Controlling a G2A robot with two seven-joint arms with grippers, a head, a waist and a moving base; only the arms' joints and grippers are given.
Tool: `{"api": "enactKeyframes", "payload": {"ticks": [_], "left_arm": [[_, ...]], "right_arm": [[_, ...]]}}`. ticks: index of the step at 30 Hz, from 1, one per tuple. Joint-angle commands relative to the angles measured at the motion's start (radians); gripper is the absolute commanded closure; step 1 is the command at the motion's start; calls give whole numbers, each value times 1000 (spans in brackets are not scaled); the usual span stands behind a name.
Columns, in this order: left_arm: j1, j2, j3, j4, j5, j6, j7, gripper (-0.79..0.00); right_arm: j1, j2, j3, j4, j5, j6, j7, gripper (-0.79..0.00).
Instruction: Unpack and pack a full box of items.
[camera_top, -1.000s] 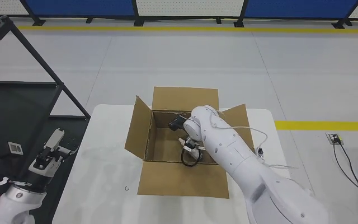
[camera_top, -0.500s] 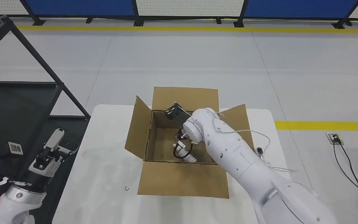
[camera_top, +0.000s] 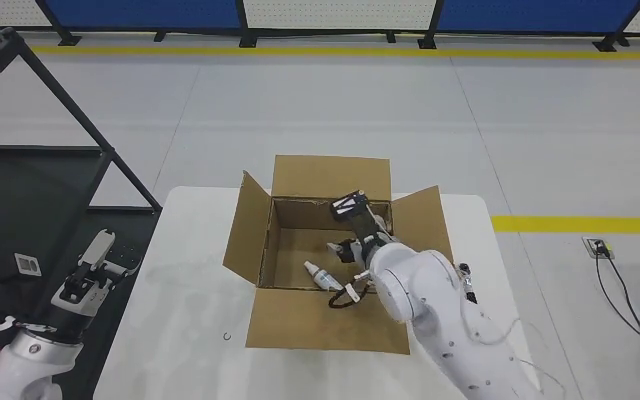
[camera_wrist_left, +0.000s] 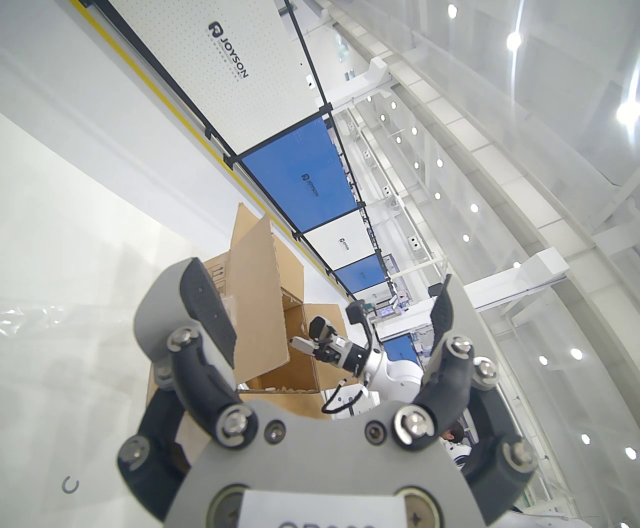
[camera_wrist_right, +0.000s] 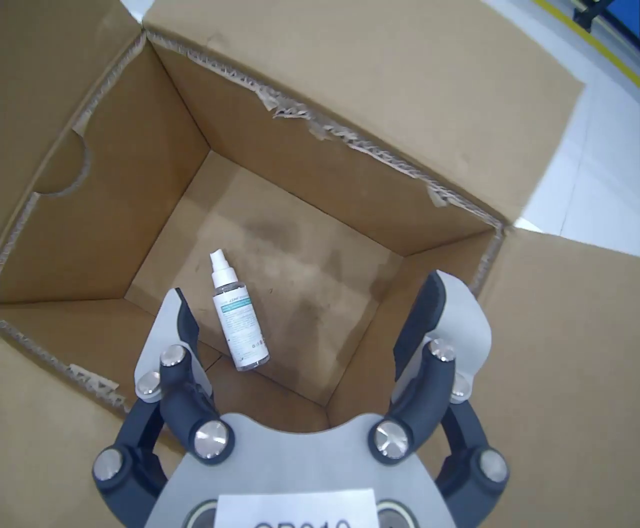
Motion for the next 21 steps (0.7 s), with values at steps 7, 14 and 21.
{"api": "enactKeyframes", "payload": {"ticks": [7, 14, 21], "left_arm": [[0, 0, 0, 0, 0, 0, 0, -785], [0, 0, 0, 0, 0, 0, 0, -785], [0, 0, 0, 0, 0, 0, 0, -785]], "right_arm": [[-325, 45, 225, -405, -183, 88, 27, -785], [-608, 62, 434, -651, -227, 152, -6, -785], [-793, 66, 625, -651, -100, 112, -112, -785]]}}
